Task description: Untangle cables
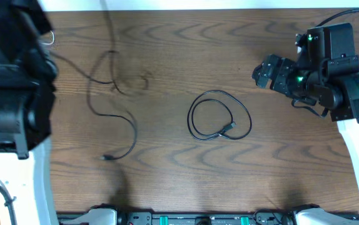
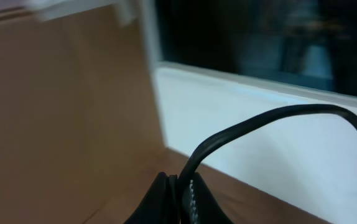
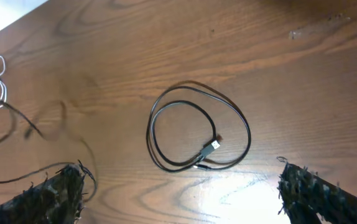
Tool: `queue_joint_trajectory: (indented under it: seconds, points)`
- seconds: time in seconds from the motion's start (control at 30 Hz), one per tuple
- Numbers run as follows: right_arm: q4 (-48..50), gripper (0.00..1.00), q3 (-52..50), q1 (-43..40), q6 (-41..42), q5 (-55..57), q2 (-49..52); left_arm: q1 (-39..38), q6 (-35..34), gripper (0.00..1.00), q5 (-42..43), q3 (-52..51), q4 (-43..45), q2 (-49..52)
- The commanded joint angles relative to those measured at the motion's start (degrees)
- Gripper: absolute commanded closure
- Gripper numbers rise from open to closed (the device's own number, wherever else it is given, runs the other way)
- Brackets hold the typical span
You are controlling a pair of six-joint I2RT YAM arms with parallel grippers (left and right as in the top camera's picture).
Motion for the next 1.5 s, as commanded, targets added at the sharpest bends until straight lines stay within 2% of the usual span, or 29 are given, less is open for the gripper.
queue_joint_trajectory:
  seconds: [0.0,0.27,0.63,0.8,0.9,1.03,1.13,1.47]
  points:
    - [-0.2,0.02,0.0,0.4,-1.5,0.6,0.0,5.6,-5.1,0.93,-1.3,-0.4,0.3,-0.2]
    - [0.0,0.01,-0.4,0.4,-1.7,0.6,0.0,16.7,-17.7,0.93,-1.4,-5.6,-1.5,0.7]
    - [0.1,0.01,-0.9,0.4,-1.7,0.6,0.0,26.7,-28.9,0.92,-1.3,-18.1,-1.4,0.8]
    - [0.1,0.01,-0.9,0.4,-1.7,0.6,0.0,31.0,-30.1,0.93,0.0,-24.1,-0.3,1.1]
    - [0.0,0.01,-0.9,0.4,-1.7,0.6,0.0,34.1,-33.1,0.93,0.2,-27.2,-0.5,1.8]
    - [-0.1,0.01,-0.9,0.4,-2.1,0.6,0.0,38.0,-33.4,0.92,4.1,-30.9,-0.4,3.1]
    - [-0.2,0.01,-0.9,0.4,-2.1,0.6,0.0,40.2,-33.4,0.92,6.9,-32.7,-0.3,4.7]
    - [0.2,0.01,-1.7,0.4,-2.1,0.6,0.0,47.6,-35.3,0.92,6.9,-34.4,-3.5,10.9]
